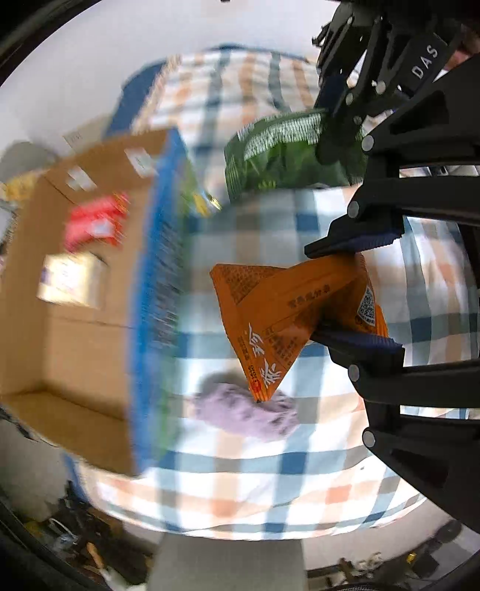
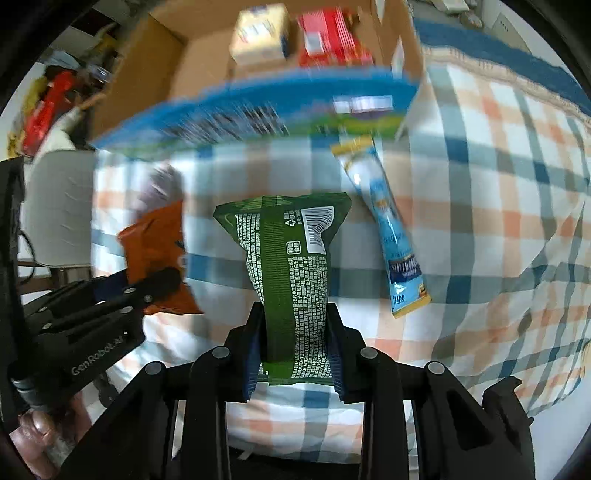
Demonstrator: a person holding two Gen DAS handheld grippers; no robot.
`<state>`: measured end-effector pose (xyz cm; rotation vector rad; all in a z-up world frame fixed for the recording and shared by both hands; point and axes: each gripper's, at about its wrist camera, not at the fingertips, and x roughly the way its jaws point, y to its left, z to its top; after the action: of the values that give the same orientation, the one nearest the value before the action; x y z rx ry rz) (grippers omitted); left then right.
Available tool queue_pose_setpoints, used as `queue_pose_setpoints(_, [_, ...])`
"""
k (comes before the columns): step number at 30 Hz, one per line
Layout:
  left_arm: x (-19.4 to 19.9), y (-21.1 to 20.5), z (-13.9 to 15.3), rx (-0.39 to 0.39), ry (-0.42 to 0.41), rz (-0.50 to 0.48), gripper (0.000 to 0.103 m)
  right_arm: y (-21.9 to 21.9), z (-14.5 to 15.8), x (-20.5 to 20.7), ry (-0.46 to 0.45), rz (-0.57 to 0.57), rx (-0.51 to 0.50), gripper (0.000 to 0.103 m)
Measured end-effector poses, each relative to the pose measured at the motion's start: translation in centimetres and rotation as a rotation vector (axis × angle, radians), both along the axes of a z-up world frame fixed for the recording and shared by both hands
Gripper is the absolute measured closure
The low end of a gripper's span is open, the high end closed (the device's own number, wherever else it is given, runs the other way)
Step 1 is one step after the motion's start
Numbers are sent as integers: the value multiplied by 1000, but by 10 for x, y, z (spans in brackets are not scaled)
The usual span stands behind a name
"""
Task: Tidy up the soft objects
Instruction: 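Carry both bags into the box and open both tools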
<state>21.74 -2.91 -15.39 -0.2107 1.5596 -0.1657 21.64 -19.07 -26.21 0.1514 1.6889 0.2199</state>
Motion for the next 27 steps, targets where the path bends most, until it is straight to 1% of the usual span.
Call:
queue_pose_setpoints(3, [30, -2, 39, -35, -51, -11, 69, 2, 40, 14, -65, 0, 31, 70])
queue_pose_setpoints(5, [52, 0, 58, -45, -79, -17, 69, 0, 61, 28, -98, 0, 44, 70])
queue_pose_setpoints(8, [84, 4, 72, -20, -111, -31, 69, 5, 85, 59, -132, -10, 56, 70])
queue_pose_setpoints(11, [124, 9, 72, 13, -115, -30, 69, 4, 94, 92, -144, -36, 50, 70])
queue_pose_setpoints(15, [163, 19, 52, 27, -80, -17, 69, 12, 89, 133, -149, -67, 8, 70])
queue_pose_setpoints(17, [181, 22, 43, 38, -61, -10, 69, 13, 82, 152, -140, -84, -4, 70])
queue_pose_setpoints(20, [208, 26, 20, 54, -25, -3, 69, 15, 68, 186, -131, -106, -40, 70])
queue_pose_setpoints(23, [231, 31, -2, 68, 7, -2, 69, 15, 42, 214, -101, -127, -65, 70])
queue_pose_setpoints(27, [254, 37, -33, 84, 54, -1, 69, 16, 3, 238, -63, -138, -122, 70])
